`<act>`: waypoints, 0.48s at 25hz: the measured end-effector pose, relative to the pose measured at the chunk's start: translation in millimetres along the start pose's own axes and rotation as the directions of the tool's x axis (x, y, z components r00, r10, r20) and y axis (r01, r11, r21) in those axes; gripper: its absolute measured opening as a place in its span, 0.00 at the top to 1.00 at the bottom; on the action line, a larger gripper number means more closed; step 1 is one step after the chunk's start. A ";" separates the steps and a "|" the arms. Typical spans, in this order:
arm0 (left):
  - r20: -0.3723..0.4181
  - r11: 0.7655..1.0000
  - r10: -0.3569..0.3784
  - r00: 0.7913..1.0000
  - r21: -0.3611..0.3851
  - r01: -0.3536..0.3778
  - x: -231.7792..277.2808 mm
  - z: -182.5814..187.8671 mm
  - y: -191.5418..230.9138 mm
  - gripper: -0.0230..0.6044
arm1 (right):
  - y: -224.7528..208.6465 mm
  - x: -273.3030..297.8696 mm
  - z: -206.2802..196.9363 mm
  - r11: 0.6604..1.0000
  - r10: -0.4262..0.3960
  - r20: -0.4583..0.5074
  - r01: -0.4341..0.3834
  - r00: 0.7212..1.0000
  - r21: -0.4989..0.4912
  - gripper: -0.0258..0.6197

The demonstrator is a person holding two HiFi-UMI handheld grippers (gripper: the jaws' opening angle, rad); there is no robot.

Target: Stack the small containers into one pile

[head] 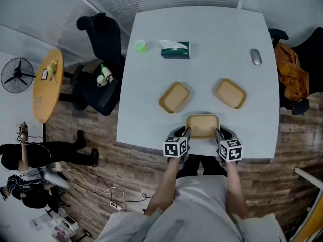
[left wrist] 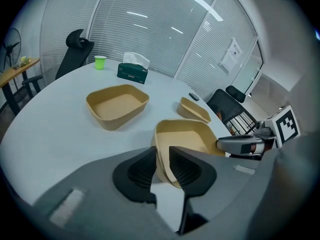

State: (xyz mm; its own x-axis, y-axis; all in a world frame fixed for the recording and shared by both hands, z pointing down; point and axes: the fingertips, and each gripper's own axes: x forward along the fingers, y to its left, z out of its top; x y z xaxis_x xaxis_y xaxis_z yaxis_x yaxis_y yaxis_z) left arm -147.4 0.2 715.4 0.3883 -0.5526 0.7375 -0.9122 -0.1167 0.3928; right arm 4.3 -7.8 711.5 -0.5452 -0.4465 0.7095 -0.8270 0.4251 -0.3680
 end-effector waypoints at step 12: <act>-0.002 0.986 -0.100 0.995 0.131 0.100 20.6 61.9 -31.7 0.83 | -24.7 -21.9 35.7 0.996 -0.090 0.082 0.088 0.993 0.030 0.85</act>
State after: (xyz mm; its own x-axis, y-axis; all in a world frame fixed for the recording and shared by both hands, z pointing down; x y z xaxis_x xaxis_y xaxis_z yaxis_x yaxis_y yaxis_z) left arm -118.6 -58.6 684.2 0.4779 -0.5367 0.6954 -0.8783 -0.2782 0.3888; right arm 31.7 -36.7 683.6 -0.4779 -0.5458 0.6883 -0.8755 0.3602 -0.3222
